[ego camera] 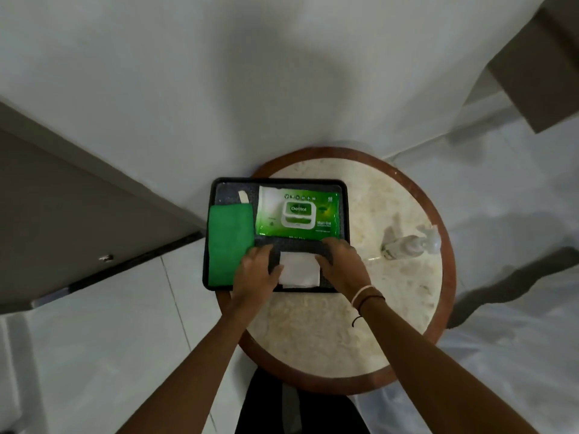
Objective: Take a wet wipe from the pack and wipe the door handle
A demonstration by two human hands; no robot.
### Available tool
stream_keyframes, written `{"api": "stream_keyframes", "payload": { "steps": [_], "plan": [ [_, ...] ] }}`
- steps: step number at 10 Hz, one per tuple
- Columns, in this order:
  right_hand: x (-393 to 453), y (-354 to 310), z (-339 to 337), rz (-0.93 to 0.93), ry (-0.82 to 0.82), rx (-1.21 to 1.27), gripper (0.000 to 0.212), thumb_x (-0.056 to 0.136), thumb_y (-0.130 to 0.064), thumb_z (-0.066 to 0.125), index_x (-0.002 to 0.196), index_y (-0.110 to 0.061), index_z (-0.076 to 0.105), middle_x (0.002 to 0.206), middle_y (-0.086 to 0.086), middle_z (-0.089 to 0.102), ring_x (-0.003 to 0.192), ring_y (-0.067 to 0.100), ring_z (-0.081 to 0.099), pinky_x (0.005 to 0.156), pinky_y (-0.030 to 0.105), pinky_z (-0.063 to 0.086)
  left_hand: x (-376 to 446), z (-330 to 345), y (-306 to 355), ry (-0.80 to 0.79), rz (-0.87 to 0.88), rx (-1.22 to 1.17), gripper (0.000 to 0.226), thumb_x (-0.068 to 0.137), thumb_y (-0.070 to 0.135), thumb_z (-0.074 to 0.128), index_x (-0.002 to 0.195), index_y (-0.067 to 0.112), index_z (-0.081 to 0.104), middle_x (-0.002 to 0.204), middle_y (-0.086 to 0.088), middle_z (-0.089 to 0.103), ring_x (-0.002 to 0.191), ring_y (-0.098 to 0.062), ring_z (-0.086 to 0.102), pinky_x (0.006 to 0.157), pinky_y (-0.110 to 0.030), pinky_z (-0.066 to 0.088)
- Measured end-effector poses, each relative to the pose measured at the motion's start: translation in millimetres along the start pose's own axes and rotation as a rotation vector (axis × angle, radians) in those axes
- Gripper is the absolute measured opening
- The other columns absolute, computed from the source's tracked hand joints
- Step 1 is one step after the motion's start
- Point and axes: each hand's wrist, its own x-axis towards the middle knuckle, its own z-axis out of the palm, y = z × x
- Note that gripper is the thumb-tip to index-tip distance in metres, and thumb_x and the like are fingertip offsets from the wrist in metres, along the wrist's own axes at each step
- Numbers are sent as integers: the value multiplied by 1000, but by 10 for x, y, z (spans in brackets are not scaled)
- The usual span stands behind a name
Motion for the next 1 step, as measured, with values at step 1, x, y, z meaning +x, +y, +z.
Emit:
{"api": "stream_keyframes", "payload": {
  "steps": [1],
  "plan": [
    [-104,-377,-525,-211,216,-206,58,90,-25,68,141,-4,50,139,26,56,123,44,57,96,51,53,-177,-621,338,328,305,428,74,84,40,81,147,13,53,148,-22,53,131,-38,55,101,-53,51]
  ]
}}
